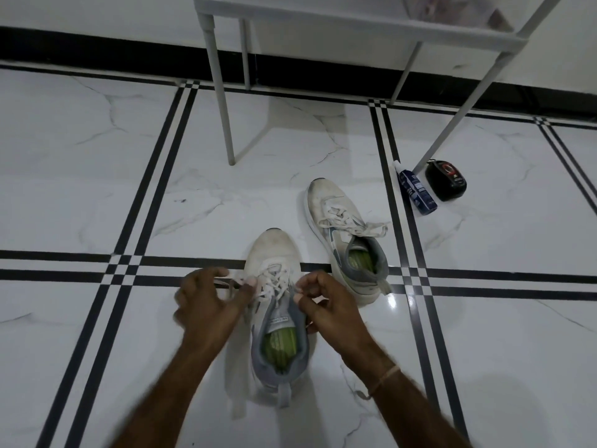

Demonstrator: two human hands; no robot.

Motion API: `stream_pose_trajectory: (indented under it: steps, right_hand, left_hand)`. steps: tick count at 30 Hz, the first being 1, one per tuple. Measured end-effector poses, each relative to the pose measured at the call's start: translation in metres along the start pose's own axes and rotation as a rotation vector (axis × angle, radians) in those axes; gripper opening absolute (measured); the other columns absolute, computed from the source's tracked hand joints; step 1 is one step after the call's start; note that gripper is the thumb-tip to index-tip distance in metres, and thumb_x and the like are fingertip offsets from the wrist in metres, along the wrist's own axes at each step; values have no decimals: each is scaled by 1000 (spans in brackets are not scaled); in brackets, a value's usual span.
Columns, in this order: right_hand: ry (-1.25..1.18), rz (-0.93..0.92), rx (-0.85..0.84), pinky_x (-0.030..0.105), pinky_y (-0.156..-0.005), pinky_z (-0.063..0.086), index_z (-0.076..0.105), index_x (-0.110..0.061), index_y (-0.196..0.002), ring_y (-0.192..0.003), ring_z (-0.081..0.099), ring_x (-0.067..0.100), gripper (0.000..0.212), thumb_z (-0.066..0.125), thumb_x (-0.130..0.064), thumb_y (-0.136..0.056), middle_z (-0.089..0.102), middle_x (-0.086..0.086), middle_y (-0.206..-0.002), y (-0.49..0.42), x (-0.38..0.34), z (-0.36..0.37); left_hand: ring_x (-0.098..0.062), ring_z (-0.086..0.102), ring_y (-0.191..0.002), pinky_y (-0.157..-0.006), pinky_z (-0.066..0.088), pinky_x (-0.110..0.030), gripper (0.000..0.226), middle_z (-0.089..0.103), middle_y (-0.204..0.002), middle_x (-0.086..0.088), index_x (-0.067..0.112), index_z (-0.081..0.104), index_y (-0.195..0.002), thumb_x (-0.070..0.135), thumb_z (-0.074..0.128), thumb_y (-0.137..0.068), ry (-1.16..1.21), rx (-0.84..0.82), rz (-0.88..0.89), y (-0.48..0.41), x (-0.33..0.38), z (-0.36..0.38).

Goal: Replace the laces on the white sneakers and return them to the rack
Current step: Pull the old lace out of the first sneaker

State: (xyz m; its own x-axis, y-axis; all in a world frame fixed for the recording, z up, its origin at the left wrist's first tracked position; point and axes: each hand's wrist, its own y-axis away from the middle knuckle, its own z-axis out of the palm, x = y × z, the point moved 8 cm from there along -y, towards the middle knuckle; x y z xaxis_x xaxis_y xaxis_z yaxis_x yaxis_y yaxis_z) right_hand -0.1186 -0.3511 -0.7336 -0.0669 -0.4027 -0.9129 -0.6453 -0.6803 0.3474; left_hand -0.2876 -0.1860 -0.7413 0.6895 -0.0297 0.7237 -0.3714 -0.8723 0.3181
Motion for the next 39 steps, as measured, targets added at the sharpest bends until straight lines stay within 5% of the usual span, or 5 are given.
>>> stream_pose_trajectory:
  steps: [11, 17, 26, 32, 39]
  right_hand:
    - [846, -365, -208, 35, -74, 51, 71, -25, -96, -89, 62, 19, 9, 71, -31, -90, 58, -2, -102, -18, -33, 46]
    - [-429, 191, -169, 32, -78, 55, 60, -12, -93, -90, 67, 18, 12, 56, -15, -103, 75, 4, -100, -15, -3, 23]
    - [610, -255, -281, 7, -64, 36, 77, -11, -79, -64, 56, -11, 17, 80, -26, -86, 55, -18, -61, -17, -38, 37]
    - [-328, 164, -155, 24, -61, 44, 65, 1, -104, -66, 59, 9, 29, 48, -24, -107, 76, 2, -88, -18, -23, 8]
    - [370, -231, -205, 29, -70, 51, 67, -17, -89, -74, 64, 10, 17, 80, -27, -83, 72, -3, -85, -20, -30, 28]
  left_hand:
    - [-23, 70, -69, -65, 62, -34, 17, 71, -71, -11, 15, 74, -94, 4, 79, -82, 264, -366, 57, 13, 19, 21]
    - [-22, 67, -66, -70, 60, -43, 9, 69, -72, -17, 5, 70, -90, 1, 76, -84, 337, -358, -2, 12, 9, 20]
    - [-23, 65, -69, -68, 60, -35, 5, 71, -86, -28, 0, 71, -90, 0, 75, -86, 432, -443, -71, 20, 8, 32]
    - [-23, 61, -66, -66, 58, -31, 10, 67, -72, -14, -4, 68, -91, 1, 76, -86, 495, -473, -116, 20, 2, 27]
    - [-22, 63, -68, -67, 59, -31, 10, 69, -74, -13, -3, 71, -92, 4, 76, -86, 468, -493, -112, 21, 6, 29]
